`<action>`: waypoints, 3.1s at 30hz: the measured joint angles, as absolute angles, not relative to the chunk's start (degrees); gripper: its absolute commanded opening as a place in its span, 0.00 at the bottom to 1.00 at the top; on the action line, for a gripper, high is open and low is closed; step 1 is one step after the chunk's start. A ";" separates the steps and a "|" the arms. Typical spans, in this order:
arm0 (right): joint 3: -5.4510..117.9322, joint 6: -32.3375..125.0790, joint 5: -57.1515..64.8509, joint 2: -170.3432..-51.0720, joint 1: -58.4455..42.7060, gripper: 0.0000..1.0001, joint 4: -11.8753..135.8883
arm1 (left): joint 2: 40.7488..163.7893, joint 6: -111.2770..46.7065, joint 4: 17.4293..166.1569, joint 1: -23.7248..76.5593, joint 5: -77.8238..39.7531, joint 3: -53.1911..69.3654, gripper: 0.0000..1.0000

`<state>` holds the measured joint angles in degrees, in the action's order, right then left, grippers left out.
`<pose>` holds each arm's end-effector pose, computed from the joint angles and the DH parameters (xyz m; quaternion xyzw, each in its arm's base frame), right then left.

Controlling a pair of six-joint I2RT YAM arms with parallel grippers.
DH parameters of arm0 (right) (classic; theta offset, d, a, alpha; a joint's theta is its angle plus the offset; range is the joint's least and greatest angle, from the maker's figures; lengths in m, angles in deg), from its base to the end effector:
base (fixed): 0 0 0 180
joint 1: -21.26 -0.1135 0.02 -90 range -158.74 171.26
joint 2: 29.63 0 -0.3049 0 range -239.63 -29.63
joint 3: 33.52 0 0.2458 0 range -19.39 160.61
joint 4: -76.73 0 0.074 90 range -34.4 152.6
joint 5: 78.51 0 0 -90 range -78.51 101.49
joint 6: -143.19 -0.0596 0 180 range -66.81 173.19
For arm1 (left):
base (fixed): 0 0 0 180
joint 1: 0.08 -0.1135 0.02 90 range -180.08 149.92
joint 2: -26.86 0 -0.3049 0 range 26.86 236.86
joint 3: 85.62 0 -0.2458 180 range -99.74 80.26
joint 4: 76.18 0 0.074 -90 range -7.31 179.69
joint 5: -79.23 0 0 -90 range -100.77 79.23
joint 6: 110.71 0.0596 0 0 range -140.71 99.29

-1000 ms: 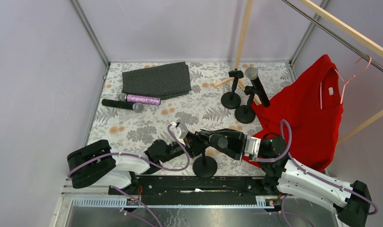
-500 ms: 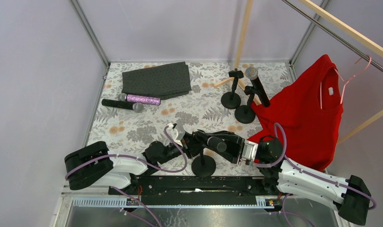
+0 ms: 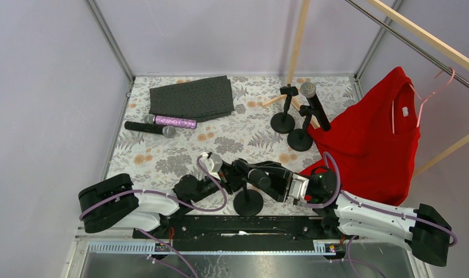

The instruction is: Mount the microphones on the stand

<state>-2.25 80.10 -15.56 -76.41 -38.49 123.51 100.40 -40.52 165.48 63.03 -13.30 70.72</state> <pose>0.0555 0.1490 0.3359 -0.4754 0.2069 0.3495 0.7804 0.0984 -0.1998 0.2452 0.2486 0.5798 -0.5241 0.5721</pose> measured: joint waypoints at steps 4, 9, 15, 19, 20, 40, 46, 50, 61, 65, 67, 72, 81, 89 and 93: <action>-2.27 80.80 -15.10 -78.42 -39.06 0.00 125.47 | 99.83 -40.85 165.52 62.96 -13.06 71.20 0.00; -2.07 82.42 -15.05 -80.61 -39.60 0.00 126.81 | 97.54 -40.82 163.01 62.70 -12.93 71.55 0.00; -1.37 84.19 -14.97 -82.51 -40.24 0.00 126.81 | 95.02 -40.67 159.53 62.55 -12.97 71.55 0.00; -0.98 84.93 -14.97 -83.78 -40.41 0.00 127.05 | 93.34 -40.52 157.39 62.35 -12.97 71.55 0.00; -0.89 85.17 -14.97 -84.08 -40.48 0.00 127.07 | 93.03 -40.52 157.09 62.31 -12.99 71.63 0.00; 0.75 90.48 -14.99 -92.50 -41.37 0.00 129.41 | 86.30 -40.45 150.77 61.87 -13.93 73.03 0.00; 1.12 91.86 -14.99 -94.64 -41.37 0.00 129.69 | 83.13 -39.97 146.90 61.87 -14.28 73.03 0.00; 1.18 92.36 -14.99 -95.51 -41.40 0.00 129.78 | 80.51 -39.12 143.67 61.87 -14.63 73.14 0.00; 1.23 93.85 -14.97 -99.49 -41.40 0.00 132.69 | 76.77 -38.07 140.23 61.87 -15.05 73.69 0.00; 1.23 94.00 -14.97 -101.20 -41.40 0.00 134.52 | 75.94 -37.83 139.95 61.87 -15.22 74.06 0.00; 1.23 93.96 -15.03 -101.74 -41.40 0.00 135.33 | 75.53 -37.74 139.75 61.87 -15.20 74.21 0.00; 1.34 93.92 -15.14 -102.95 -41.48 0.01 136.90 | 74.46 -37.57 138.83 61.83 -14.83 74.34 0.00; 2.65 94.05 -15.40 -100.87 -41.94 0.31 131.59 | 70.57 -36.08 135.53 61.96 -14.33 75.15 0.00; 4.90 91.80 -14.79 -90.77 -41.85 0.61 114.26 | 70.06 -32.06 134.77 63.49 -16.80 75.13 0.00; 5.36 90.16 -14.49 -87.41 -41.68 0.67 109.65 | 70.06 -30.97 134.83 63.95 -17.65 75.13 0.00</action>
<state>5.36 90.16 -14.49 -87.41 -41.68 109.65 70.06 -30.97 134.83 63.95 -17.65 75.13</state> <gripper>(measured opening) 0.639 0.324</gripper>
